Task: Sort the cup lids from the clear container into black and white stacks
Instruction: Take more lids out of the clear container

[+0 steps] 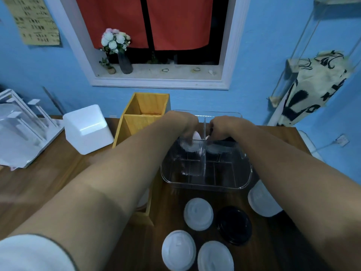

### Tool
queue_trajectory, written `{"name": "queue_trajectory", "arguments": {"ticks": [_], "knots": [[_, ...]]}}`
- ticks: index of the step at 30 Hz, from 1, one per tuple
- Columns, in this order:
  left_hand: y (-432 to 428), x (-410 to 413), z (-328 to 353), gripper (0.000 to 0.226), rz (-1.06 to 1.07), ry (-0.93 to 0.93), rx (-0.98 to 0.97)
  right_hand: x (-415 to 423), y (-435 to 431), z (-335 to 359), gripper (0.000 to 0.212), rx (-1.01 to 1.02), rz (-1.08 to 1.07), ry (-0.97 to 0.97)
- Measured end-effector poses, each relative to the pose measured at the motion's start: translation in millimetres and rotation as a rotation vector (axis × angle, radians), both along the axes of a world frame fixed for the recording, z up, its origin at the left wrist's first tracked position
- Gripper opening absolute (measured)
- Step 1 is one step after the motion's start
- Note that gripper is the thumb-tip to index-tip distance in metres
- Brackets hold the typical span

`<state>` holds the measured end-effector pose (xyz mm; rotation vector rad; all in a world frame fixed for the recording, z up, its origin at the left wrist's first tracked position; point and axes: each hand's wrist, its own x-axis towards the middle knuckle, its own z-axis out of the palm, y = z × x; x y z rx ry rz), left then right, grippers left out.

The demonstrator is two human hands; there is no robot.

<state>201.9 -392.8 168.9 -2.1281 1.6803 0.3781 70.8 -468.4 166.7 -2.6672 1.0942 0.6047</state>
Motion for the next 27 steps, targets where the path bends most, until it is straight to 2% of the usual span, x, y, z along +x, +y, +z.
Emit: {"name": "queue_trajectory", "arguments": {"ticks": [4, 7, 10, 11, 14, 15, 18, 22, 27], "knots": [[-13, 3, 2, 0.083, -0.061, -0.075, 0.081, 1, -5, -6, 0.043, -0.021, 0.024, 0.027], [-16, 5, 1, 0.066, -0.103, -0.13, 0.135, -5, -10, -9, 0.032, -0.036, 0.031, -0.077], [-13, 2, 0, 0.043, -0.15, -0.173, 0.259, -12, -12, -8, 0.032, -0.042, -0.002, -0.234], [-14, 3, -3, 0.048, -0.166, -0.16, 0.254, -16, -12, -7, 0.033, -0.035, -0.023, -0.3], [-11, 5, 4, 0.085, -0.265, -0.174, 0.155, -27, -11, -5, 0.038, -0.004, -0.089, -0.476], [-10, 7, 5, 0.088, -0.286, -0.165, 0.115, -30, -9, -5, 0.038, 0.005, -0.116, -0.534], [-8, 10, 13, 0.082, -0.31, -0.204, 0.052, -41, 0, 2, 0.036, 0.025, -0.222, -0.717], [11, 14, 48, 0.074, -0.27, -0.153, -0.086, -56, 22, 19, 0.032, 0.045, -0.358, -0.995], [56, 7, 84, 0.069, -0.236, -0.099, -0.256, -95, 68, 26, 0.029, 0.196, -0.45, -1.275]]}}
